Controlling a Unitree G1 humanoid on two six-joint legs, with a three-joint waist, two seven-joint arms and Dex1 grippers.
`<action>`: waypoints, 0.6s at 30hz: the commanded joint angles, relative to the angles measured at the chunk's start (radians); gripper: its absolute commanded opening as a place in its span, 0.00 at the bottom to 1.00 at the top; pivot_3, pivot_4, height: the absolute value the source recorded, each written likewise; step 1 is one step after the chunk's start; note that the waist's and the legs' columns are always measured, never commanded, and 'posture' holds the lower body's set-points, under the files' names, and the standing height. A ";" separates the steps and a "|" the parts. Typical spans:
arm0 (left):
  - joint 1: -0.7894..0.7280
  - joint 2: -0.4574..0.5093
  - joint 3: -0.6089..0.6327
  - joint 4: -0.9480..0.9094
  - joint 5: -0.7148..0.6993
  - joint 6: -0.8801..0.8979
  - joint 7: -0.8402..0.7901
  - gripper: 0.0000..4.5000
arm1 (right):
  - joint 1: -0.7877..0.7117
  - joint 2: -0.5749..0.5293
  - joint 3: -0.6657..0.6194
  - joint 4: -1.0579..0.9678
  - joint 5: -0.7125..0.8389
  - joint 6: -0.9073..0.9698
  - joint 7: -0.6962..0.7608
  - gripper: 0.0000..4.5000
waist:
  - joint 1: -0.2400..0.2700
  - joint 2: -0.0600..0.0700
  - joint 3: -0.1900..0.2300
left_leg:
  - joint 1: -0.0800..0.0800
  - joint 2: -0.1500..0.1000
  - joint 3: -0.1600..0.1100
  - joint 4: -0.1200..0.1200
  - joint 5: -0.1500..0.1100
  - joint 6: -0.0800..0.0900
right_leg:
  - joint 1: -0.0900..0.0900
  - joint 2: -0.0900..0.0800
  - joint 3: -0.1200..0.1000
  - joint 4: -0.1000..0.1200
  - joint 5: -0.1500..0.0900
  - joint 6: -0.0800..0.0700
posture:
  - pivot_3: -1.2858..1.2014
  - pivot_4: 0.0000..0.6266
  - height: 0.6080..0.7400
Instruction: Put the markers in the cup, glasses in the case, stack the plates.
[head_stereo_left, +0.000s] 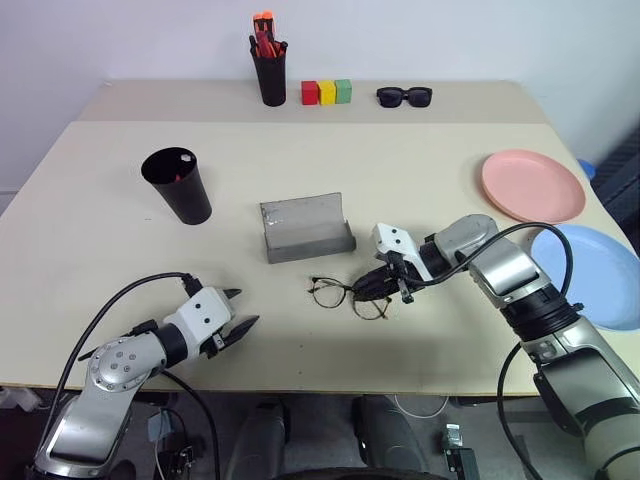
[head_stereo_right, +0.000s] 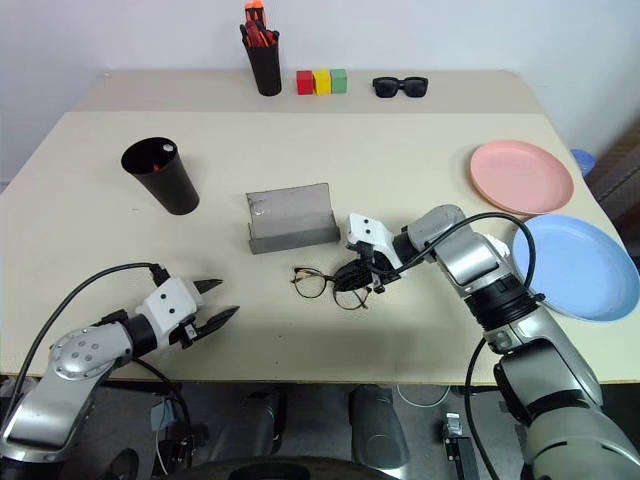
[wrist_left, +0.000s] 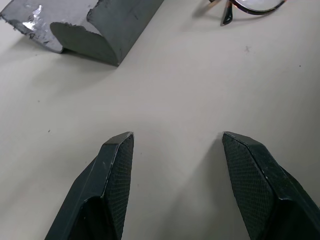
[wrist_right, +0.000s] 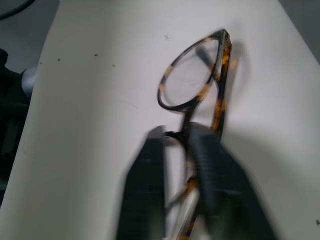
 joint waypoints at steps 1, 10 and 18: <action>0.005 0.009 -0.007 -0.016 0.001 -0.010 0.005 0.64 | -0.021 0.009 -0.012 -0.008 -0.007 -0.011 -0.003 0.14 | 0.001 0.000 0.000 | 0.000 0.000 0.000 0.000 0.000 0.000 | 0.000 0.000 0.000 0.000 0.000 0.000 | 0.52 0.24 1.00; 0.010 0.015 -0.018 -0.014 -0.004 -0.005 0.007 0.64 | -0.026 0.021 -0.010 -0.011 -0.014 0.002 0.003 0.14 | 0.001 0.000 0.000 | 0.000 0.000 0.000 0.000 0.000 0.000 | 0.000 0.000 0.000 0.000 0.000 0.000 | 0.52 0.24 1.00; 0.011 0.014 -0.031 -0.015 0.001 -0.001 0.012 0.64 | -0.029 0.028 0.000 -0.029 -0.019 0.024 0.010 0.14 | 0.002 0.000 0.000 | 0.000 0.000 0.000 0.000 0.000 0.000 | 0.000 0.000 0.000 0.000 0.000 0.000 | 0.52 0.24 1.00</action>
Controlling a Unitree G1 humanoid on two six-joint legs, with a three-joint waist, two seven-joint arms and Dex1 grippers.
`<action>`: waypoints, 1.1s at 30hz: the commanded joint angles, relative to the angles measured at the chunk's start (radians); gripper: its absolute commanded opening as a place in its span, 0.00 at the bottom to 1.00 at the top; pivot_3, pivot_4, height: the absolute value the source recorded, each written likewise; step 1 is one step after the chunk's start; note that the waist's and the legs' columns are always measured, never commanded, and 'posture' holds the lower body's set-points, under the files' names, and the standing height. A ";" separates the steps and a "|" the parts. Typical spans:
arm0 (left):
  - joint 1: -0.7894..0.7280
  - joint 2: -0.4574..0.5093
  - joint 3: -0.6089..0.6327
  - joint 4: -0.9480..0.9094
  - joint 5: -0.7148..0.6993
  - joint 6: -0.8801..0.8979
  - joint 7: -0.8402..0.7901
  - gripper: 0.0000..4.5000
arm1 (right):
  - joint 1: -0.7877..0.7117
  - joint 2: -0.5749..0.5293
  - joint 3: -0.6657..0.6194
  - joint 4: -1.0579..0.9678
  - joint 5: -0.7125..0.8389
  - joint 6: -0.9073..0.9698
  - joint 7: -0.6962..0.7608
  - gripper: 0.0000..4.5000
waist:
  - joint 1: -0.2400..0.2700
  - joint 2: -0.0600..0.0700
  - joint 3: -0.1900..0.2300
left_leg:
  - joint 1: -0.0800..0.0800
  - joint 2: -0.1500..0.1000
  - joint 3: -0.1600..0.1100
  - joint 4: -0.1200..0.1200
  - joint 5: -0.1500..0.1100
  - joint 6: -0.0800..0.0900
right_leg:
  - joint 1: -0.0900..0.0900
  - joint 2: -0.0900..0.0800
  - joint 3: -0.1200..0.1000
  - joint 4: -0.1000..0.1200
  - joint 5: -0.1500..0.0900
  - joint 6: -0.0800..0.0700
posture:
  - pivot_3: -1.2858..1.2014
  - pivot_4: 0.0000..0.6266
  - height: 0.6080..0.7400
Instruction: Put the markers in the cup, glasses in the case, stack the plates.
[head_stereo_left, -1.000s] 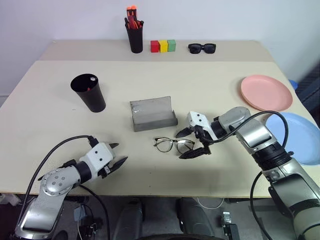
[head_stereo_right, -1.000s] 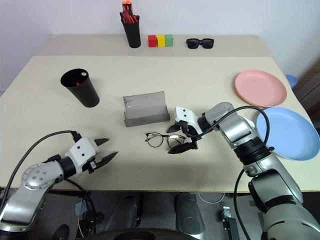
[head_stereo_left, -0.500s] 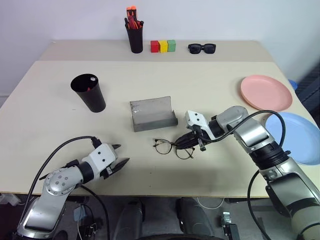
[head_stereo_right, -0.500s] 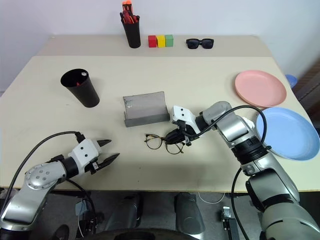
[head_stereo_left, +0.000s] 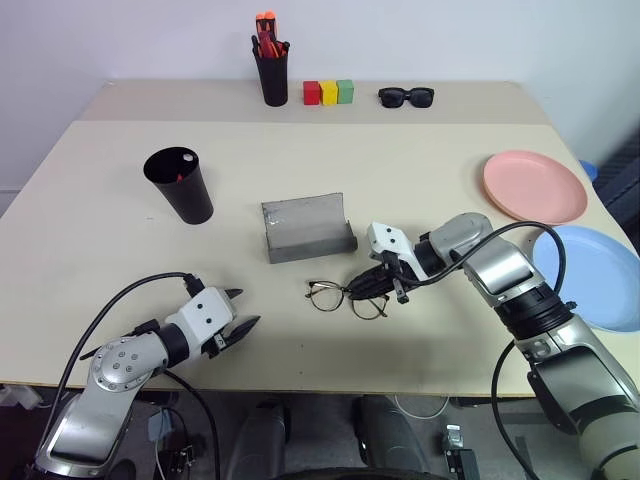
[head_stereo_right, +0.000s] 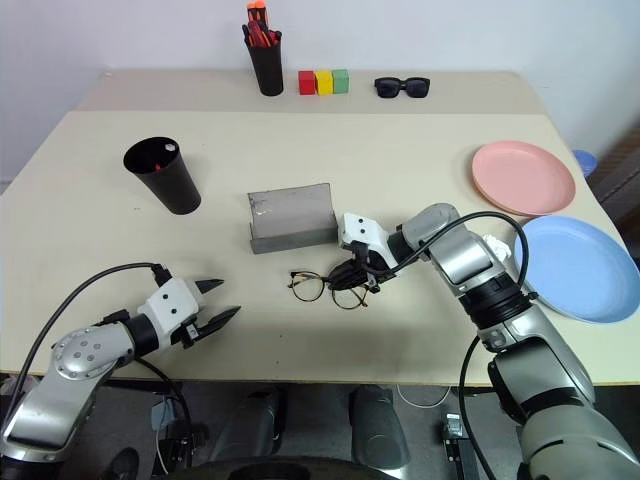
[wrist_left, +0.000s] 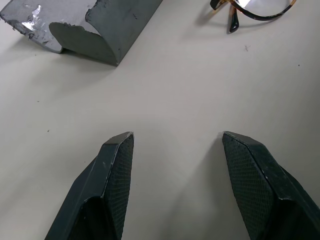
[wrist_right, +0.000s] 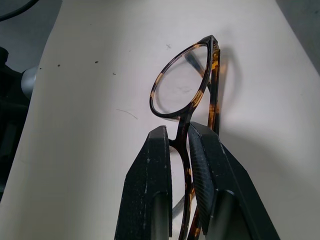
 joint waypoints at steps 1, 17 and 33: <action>0.012 0.008 -0.018 -0.015 0.004 0.000 0.000 0.64 | -0.029 0.010 -0.003 -0.033 0.003 0.007 0.004 0.14 | 0.000 0.000 0.000 | 0.000 0.000 0.000 0.000 0.000 0.000 | 0.000 0.000 0.000 0.000 0.000 0.000 | 0.52 0.24 1.00; 0.019 0.014 -0.023 -0.007 0.013 -0.007 0.011 0.64 | -0.031 0.027 -0.001 -0.027 -0.008 0.002 0.002 0.01 | 0.000 0.000 0.000 | 0.000 0.000 0.000 0.000 0.000 0.000 | 0.001 0.000 0.000 -0.001 0.000 0.000 | 0.52 0.24 1.00; -0.019 0.007 -0.038 -0.009 0.004 0.029 0.015 0.64 | -0.149 0.034 -0.094 0.103 0.007 -0.116 -0.018 0.01 | 0.000 0.001 0.000 | 0.000 0.000 0.000 0.000 0.000 0.000 | 0.001 0.000 0.000 -0.001 0.000 0.000 | 0.52 0.24 1.00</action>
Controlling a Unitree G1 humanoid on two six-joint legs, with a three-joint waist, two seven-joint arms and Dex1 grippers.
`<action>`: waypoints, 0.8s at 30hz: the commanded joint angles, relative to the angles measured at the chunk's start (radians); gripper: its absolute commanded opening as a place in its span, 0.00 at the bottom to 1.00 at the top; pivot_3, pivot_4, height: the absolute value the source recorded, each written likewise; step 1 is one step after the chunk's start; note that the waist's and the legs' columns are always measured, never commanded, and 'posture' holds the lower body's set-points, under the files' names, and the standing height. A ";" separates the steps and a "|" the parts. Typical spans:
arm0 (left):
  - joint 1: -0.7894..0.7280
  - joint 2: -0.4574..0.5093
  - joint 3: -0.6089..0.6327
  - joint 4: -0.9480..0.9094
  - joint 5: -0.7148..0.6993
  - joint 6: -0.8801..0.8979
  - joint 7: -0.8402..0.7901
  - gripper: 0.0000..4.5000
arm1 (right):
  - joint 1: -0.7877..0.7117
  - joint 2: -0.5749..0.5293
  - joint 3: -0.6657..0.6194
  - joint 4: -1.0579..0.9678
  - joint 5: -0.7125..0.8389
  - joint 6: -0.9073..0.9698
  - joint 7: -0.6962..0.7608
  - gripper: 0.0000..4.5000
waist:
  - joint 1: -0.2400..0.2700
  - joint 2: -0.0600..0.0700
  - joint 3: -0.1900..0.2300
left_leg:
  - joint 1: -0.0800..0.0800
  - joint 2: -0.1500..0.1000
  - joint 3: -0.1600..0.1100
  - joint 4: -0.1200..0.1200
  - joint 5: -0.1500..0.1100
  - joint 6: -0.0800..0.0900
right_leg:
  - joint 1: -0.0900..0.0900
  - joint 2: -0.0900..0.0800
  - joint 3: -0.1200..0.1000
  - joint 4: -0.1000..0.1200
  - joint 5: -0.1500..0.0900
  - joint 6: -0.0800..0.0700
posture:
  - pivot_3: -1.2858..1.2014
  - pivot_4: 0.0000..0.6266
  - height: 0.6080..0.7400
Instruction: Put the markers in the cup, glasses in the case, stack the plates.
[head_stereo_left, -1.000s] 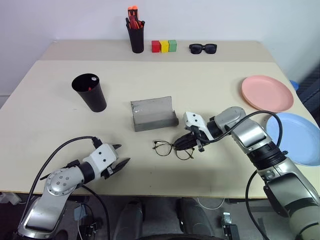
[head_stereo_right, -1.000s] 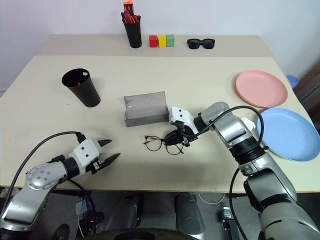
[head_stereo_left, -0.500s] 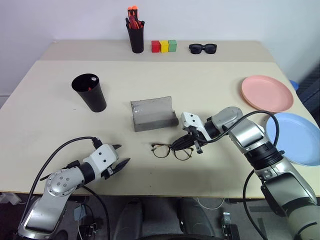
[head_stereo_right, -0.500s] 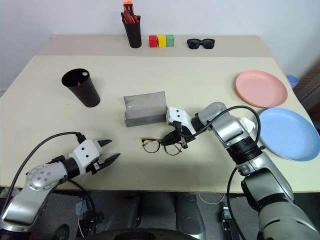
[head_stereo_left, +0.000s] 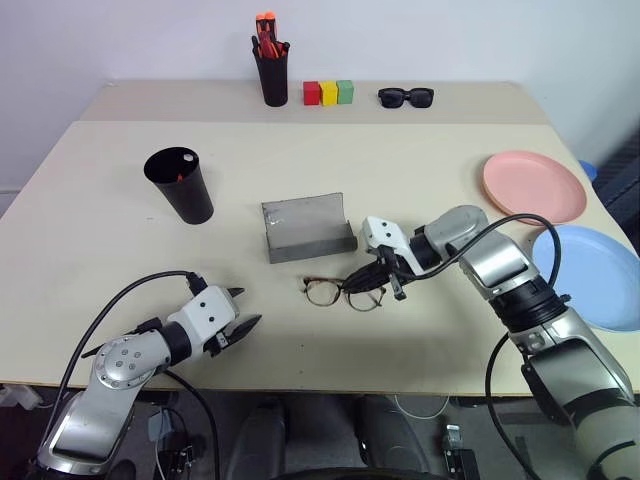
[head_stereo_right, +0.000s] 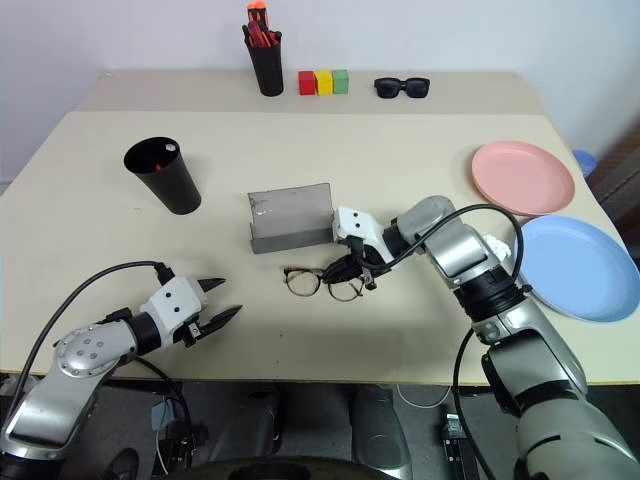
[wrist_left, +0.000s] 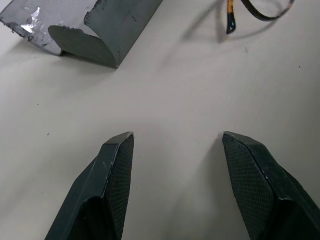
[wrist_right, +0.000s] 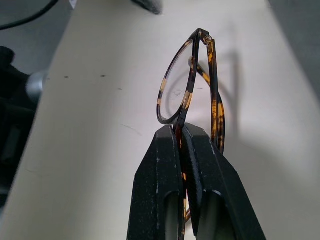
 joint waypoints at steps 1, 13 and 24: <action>-0.002 0.000 -0.024 -0.008 0.000 0.015 0.001 0.64 | -0.094 0.028 -0.104 0.056 0.033 -0.084 -0.030 0.01 | 0.000 0.000 0.000 | 0.000 0.000 0.000 0.000 0.000 0.000 | 0.000 0.000 0.000 0.000 0.000 0.000 | 0.52 0.24 1.00; -0.001 -0.002 -0.033 -0.036 -0.011 0.055 0.011 0.64 | -0.313 0.199 -0.204 0.340 0.036 -0.386 -0.075 0.01 | -0.001 0.001 0.000 | 0.000 0.000 0.000 -0.002 0.000 0.000 | 0.000 0.000 0.000 -0.002 0.000 0.000 | 0.52 0.24 1.00; 0.075 -0.006 0.004 -0.126 -0.056 0.100 0.019 0.64 | -0.376 0.338 -0.163 0.719 -0.116 -0.807 -0.124 0.01 | -0.007 0.001 0.001 | -0.001 0.000 0.000 -0.005 0.000 0.000 | -0.002 0.000 0.000 -0.002 0.000 0.000 | 0.52 0.24 1.00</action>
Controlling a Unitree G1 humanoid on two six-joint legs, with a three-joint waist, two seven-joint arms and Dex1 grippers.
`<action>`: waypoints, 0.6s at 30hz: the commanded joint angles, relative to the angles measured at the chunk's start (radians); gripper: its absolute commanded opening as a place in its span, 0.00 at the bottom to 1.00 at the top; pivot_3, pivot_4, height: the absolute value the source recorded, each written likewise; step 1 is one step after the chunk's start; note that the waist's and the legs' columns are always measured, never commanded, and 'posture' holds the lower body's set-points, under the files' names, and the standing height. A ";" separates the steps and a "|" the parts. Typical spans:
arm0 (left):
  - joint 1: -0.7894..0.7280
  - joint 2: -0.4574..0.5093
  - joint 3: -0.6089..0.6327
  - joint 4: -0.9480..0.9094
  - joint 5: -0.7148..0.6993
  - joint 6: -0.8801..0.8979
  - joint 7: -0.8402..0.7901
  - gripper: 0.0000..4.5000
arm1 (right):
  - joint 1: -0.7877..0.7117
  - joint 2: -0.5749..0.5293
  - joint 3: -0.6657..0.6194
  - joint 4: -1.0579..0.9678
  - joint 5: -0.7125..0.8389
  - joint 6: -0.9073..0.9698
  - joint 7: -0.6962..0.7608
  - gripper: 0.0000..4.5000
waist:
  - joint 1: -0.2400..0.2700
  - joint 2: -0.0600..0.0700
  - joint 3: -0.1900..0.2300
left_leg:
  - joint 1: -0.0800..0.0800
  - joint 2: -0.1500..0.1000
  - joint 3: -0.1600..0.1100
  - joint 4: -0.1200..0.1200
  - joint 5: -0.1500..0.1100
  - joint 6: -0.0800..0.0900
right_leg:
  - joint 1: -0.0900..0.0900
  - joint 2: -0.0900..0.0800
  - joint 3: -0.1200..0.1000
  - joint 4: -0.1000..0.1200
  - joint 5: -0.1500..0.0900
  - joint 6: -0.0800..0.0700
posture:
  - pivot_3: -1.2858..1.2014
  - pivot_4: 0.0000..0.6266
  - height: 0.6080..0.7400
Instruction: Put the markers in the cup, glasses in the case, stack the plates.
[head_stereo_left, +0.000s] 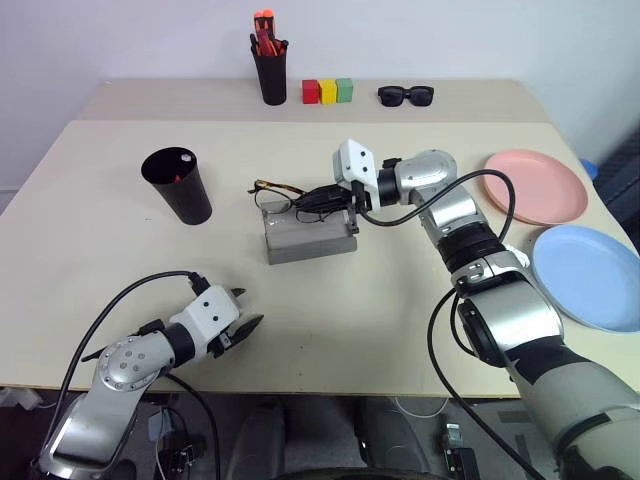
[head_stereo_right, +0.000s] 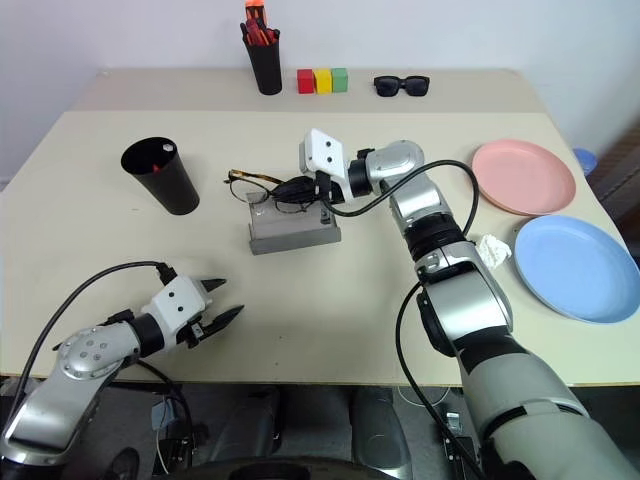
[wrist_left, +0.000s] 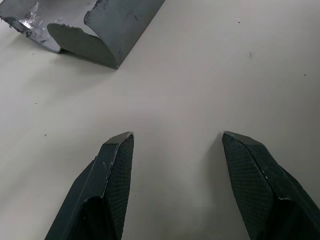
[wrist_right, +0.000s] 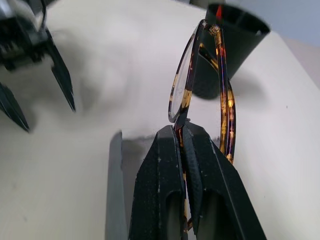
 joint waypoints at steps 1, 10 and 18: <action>0.043 -0.008 0.030 -0.053 -0.061 0.017 -0.016 0.64 | -0.052 0.022 0.010 0.075 -0.055 -0.128 -0.023 0.01 | -0.005 0.000 0.000 | 0.000 0.000 0.000 0.000 0.000 0.000 | 0.000 0.000 0.000 0.000 0.000 0.000 | 0.52 0.24 1.00; -0.020 -0.138 0.464 -0.037 -0.559 0.068 -0.016 0.64 | -0.077 0.048 0.004 0.203 -0.112 -0.206 -0.021 0.01 | -0.021 0.001 0.000 | 0.000 0.000 -0.001 0.001 0.000 -0.001 | 0.000 0.001 0.000 0.002 0.001 -0.001 | 0.52 0.24 1.00; 0.022 -0.108 0.508 0.000 -0.588 -0.038 -0.107 0.64 | -0.063 0.046 0.011 0.223 -0.134 -0.195 0.011 0.01 | -0.020 0.001 0.000 | 0.000 0.000 0.000 0.001 0.000 -0.001 | 0.000 0.001 0.000 0.001 0.001 -0.001 | 0.52 0.24 1.00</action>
